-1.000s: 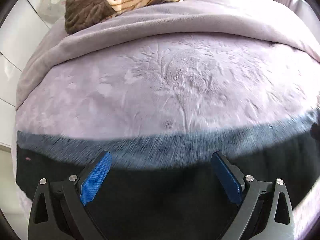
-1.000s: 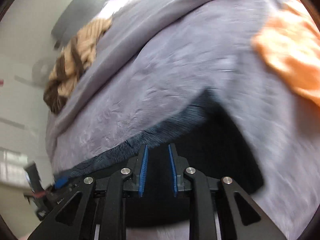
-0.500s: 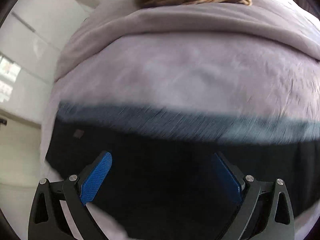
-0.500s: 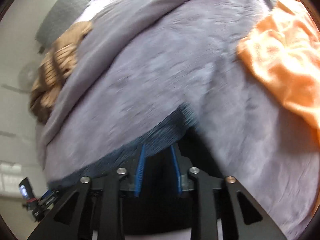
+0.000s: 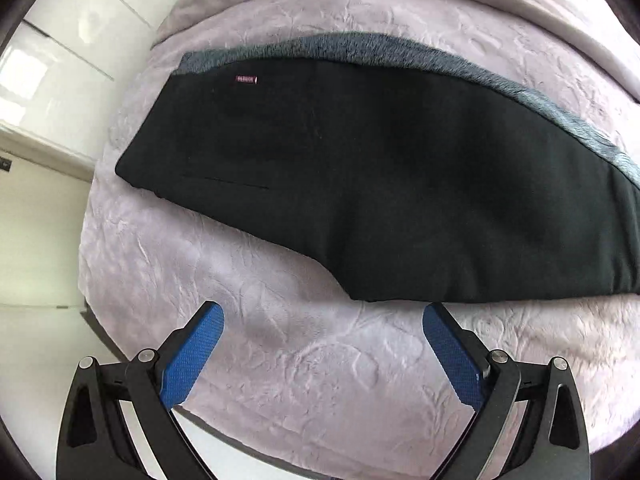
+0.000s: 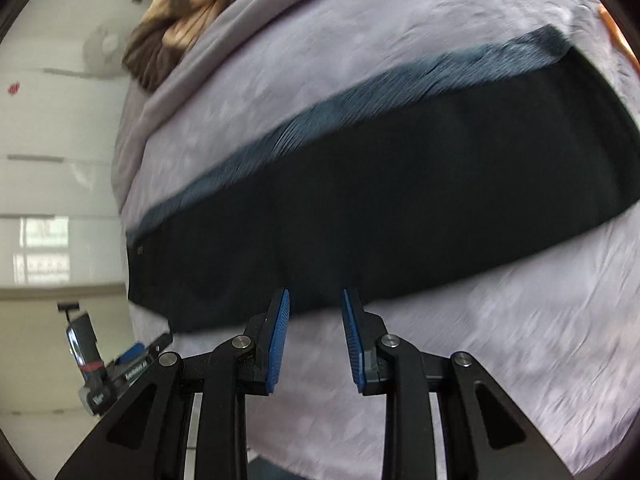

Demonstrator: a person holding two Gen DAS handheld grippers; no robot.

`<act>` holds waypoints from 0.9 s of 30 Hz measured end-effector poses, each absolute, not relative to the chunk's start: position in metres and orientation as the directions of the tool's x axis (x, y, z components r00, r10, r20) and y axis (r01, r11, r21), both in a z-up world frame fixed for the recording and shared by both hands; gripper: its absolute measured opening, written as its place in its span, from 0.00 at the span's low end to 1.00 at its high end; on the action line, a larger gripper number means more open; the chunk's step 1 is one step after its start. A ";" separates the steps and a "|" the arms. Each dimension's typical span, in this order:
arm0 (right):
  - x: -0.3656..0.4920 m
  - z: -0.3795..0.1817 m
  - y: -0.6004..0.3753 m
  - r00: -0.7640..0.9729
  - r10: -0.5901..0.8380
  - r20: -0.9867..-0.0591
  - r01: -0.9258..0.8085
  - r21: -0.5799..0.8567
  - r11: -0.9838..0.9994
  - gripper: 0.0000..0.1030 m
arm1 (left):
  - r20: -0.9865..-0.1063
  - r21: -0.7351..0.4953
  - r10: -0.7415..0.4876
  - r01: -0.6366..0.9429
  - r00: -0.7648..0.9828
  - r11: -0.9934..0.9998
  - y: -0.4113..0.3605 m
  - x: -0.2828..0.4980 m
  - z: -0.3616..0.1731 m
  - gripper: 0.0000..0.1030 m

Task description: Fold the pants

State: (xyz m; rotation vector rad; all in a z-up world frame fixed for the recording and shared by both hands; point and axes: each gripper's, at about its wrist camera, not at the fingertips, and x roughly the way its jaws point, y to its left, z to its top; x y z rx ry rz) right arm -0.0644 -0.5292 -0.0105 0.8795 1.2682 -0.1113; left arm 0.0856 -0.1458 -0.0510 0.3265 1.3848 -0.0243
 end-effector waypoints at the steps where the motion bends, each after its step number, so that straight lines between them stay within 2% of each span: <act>1: -0.064 -0.007 -0.516 0.329 0.387 -0.861 0.513 0.507 0.693 0.30 | -0.966 0.208 0.165 0.216 0.199 0.954 -0.144 0.087 -0.049 0.98; 3: -0.061 -0.001 -0.496 0.307 0.387 -0.869 0.483 0.493 0.723 0.47 | -0.966 0.195 0.146 0.229 0.213 0.954 -0.139 0.088 -0.041 0.98; 5: -0.054 0.006 -0.478 0.291 0.387 -0.875 0.444 0.482 0.755 0.52 | -0.963 0.192 0.139 0.228 0.230 0.955 -0.132 0.094 -0.035 0.98; 12: 0.017 0.041 -0.411 0.271 0.366 -0.890 0.231 0.429 0.873 0.52 | -0.960 0.147 0.090 0.200 0.267 0.969 -0.084 0.124 -0.026 0.98; 19: 0.124 0.062 -0.334 0.252 0.347 -0.903 -0.014 0.355 0.935 0.52 | -0.962 0.101 0.050 0.180 0.268 0.978 -0.046 0.152 -0.027 0.98; 27: 0.240 0.058 -0.243 0.194 0.484 -0.853 -0.185 0.452 0.872 0.52 | -0.959 0.031 0.011 0.066 0.285 0.997 0.012 0.198 -0.030 0.98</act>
